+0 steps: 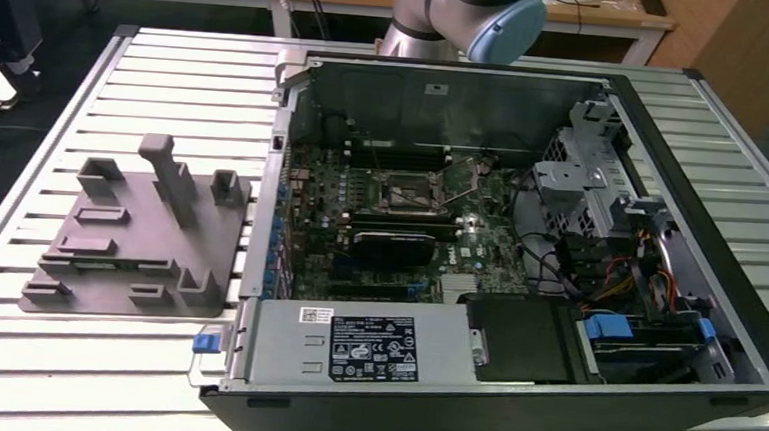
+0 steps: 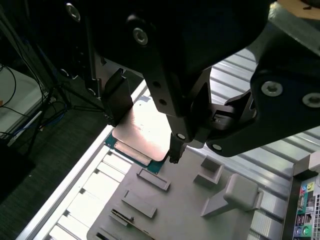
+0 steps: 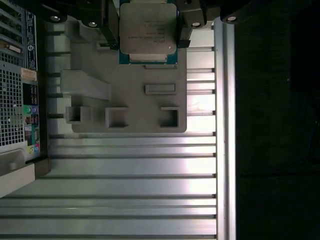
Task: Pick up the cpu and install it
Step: 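Pick up the cpu and move it towards the insertion slot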
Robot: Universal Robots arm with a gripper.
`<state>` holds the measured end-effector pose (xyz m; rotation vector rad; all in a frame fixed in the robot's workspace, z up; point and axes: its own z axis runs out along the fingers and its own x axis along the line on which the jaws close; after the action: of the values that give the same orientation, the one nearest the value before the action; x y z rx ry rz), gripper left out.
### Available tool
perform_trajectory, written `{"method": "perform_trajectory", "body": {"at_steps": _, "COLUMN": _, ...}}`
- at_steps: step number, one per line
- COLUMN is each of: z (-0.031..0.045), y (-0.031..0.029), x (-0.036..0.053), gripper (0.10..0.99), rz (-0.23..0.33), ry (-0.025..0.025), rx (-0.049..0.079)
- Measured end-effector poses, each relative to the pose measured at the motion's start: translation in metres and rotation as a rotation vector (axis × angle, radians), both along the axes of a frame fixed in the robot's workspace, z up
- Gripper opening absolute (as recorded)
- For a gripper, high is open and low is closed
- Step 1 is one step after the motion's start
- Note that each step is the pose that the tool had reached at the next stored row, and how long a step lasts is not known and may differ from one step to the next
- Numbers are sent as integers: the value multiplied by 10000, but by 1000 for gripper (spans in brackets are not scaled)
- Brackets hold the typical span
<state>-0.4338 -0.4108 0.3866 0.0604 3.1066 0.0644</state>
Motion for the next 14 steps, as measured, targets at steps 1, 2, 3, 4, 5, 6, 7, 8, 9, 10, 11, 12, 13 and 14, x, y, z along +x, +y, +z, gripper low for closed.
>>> {"method": "perform_trajectory", "body": {"at_steps": 1, "z": -1, "y": 0, "x": 9, "gripper": 545, "rz": 0, "ry": -2, "rx": 1}}
{"method": "perform_trajectory", "body": {"at_steps": 2, "z": -1, "y": 0, "x": 21, "gripper": 545, "rz": 0, "ry": -2, "rx": 1}}
{"method": "perform_trajectory", "body": {"at_steps": 3, "z": 0, "y": 0, "x": 35, "gripper": 545, "rz": 0, "ry": -1, "rx": 1}}
{"method": "perform_trajectory", "body": {"at_steps": 4, "z": -1, "y": -1, "x": 50, "gripper": 545, "rz": 1, "ry": -1, "rx": 0}}
{"method": "perform_trajectory", "body": {"at_steps": 5, "z": -1, "y": -1, "x": 66, "gripper": 545, "rz": 1, "ry": -1, "rx": 0}}
{"method": "perform_trajectory", "body": {"at_steps": 6, "z": -1, "y": -1, "x": 82, "gripper": 545, "rz": 1, "ry": -1, "rx": 1}}
{"method": "perform_trajectory", "body": {"at_steps": 7, "z": -1, "y": -1, "x": 100, "gripper": 545, "rz": 1, "ry": -2, "rx": 1}}
{"method": "perform_trajectory", "body": {"at_steps": 8, "z": -1, "y": -1, "x": 117, "gripper": 545, "rz": 0, "ry": -2, "rx": 1}}
{"method": "perform_trajectory", "body": {"at_steps": 9, "z": -1, "y": 0, "x": 136, "gripper": 545, "rz": 0, "ry": -2, "rx": 1}}
{"method": "perform_trajectory", "body": {"at_steps": 10, "z": -1, "y": -1, "x": 156, "gripper": 545, "rz": 0, "ry": -2, "rx": 1}}
{"method": "perform_trajectory", "body": {"at_steps": 11, "z": -1, "y": -1, "x": 176, "gripper": 545, "rz": 0, "ry": -2, "rx": 1}}
{"method": "perform_trajectory", "body": {"at_steps": 12, "z": -1, "y": -1, "x": 197, "gripper": 545, "rz": 1, "ry": -2, "rx": 1}}
{"method": "perform_trajectory", "body": {"at_steps": 13, "z": -1, "y": -1, "x": 217, "gripper": 545, "rz": 1, "ry": -1, "rx": 1}}
{"method": "perform_trajectory", "body": {"at_steps": 14, "z": -1, "y": -1, "x": 238, "gripper": 545, "rz": 0, "ry": -2, "rx": 1}}
